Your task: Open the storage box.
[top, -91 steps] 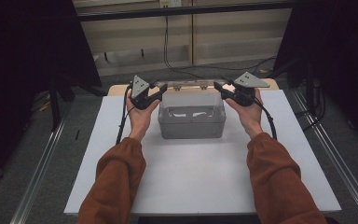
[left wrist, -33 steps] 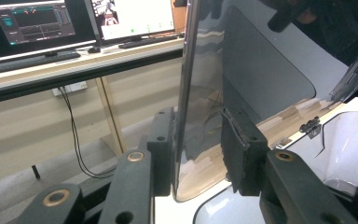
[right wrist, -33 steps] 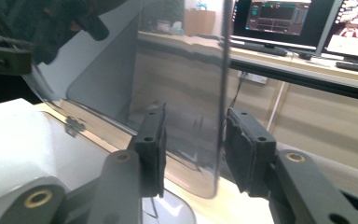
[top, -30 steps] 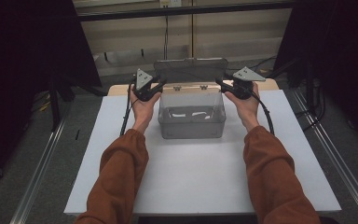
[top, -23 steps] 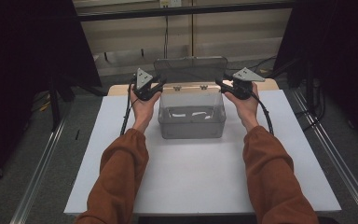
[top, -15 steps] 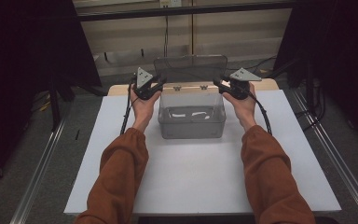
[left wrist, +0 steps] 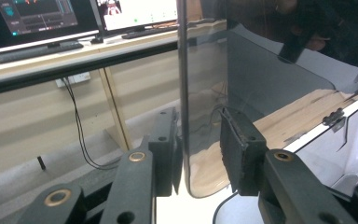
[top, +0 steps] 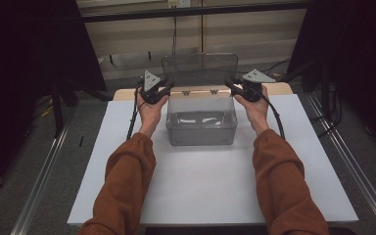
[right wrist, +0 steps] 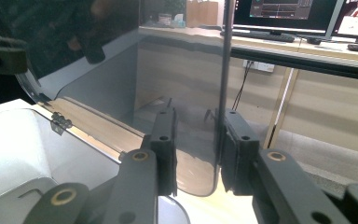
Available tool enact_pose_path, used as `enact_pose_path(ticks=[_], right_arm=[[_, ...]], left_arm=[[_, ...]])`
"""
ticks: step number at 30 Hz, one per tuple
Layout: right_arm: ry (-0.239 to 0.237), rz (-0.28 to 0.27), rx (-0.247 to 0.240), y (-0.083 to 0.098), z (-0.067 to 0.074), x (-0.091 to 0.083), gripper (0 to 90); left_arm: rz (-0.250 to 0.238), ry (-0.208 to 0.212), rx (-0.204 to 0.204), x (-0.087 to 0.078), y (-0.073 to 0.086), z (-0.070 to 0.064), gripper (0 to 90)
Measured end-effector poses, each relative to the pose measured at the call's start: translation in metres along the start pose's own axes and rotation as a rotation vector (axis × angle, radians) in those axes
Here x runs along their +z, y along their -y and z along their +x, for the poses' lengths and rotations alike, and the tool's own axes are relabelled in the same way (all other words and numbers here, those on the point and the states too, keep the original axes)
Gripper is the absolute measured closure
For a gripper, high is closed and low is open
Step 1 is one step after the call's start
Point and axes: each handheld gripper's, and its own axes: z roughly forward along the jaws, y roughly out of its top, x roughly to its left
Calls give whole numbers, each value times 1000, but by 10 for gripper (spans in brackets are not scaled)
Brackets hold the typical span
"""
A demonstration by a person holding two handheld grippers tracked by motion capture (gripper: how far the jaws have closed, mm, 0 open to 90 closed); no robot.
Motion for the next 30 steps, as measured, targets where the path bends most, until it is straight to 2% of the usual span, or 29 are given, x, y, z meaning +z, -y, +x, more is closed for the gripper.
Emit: enact_pose_path(ticks=[7, 8, 17, 21, 25, 30], right_arm=[[-11, 3, 3, 0, -3, 1, 710], [-12, 4, -1, 0, -3, 1, 714], [-6, 7, 6, -1, -4, 3, 718], [-5, 7, 5, 0, -4, 5, 703], [-6, 14, 16, 1, -2, 8, 617], [-15, 28, 19, 3, -5, 7, 648]], left_arm=[[10, 19, -7, 7, 6, -2, 673], [15, 17, 0, 7, 6, -2, 668], [16, 31, -18, 10, 6, 2, 675], [9, 31, -29, 11, 7, 1, 676], [14, 39, -29, 11, 7, 4, 689], [14, 43, -36, 11, 7, 5, 697]])
